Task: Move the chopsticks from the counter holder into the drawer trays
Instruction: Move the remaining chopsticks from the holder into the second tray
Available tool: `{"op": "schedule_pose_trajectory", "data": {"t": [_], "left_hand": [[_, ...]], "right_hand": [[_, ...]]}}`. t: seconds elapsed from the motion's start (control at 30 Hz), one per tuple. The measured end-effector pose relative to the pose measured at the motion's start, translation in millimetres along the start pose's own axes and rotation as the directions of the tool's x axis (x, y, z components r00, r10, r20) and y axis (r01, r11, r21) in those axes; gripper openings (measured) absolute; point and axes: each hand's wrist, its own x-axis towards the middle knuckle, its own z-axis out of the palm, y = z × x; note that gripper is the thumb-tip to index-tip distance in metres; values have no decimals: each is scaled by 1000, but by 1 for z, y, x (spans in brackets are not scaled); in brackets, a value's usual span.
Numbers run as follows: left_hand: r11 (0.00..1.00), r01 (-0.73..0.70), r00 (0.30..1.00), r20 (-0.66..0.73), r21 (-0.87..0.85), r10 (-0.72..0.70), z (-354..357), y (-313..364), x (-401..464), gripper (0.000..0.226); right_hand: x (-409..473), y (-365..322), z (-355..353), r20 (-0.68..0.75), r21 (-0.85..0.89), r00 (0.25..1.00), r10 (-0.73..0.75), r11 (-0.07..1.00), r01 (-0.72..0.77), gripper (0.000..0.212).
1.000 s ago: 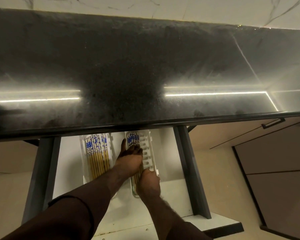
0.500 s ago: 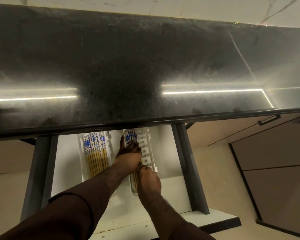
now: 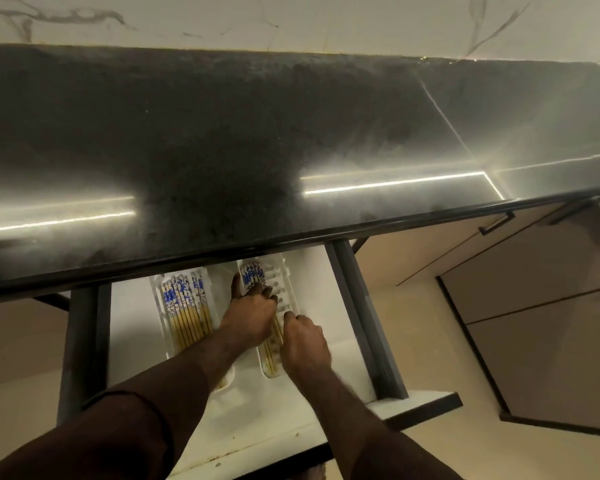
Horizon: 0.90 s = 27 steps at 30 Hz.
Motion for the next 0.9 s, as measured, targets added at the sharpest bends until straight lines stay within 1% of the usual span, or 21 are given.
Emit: {"op": "schedule_pose_trajectory", "data": {"t": [0.07, 0.13, 0.23, 0.37, 0.47, 0.63, 0.8, 0.9], "left_hand": [[1000, -20, 1000, -17, 22, 21, -8, 2, -9, 38], [999, -35, 998, -55, 15, 35, -17, 5, -17, 41], [999, -37, 993, -111, -40, 32, -36, 12, -35, 47], [989, -36, 978, -209, -146, 5, -59, 23, -71, 45], [978, -34, 958, -286, -206, -27, -69, 29, -106, 43], [983, 22, 926, -366, -184, -89, -80, 44, -159, 43], [975, 11, 855, -504, -223, -125, -92, 51, -214, 37], [971, 51, 837, -521, -232, -169, -109, 45, -247, 39]], "right_hand": [[-6, -1, -10, -62, 11, 998, -5, 1000, 6, 35], [-13, -3, -23, -112, 9, 994, -13, 1000, 14, 34], [-29, -5, -43, -164, 16, 986, -25, 999, 28, 32], [-56, -5, -65, -246, -9, 967, -71, 997, 71, 32], [-82, -8, -78, -305, -5, 945, -117, 993, 121, 32], [-133, -16, -91, -373, -4, 913, -164, 985, 175, 35], [-179, -34, -105, -426, -21, 876, -227, 970, 242, 41], [-200, -53, -117, -461, -35, 846, -266, 959, 283, 34]]}}
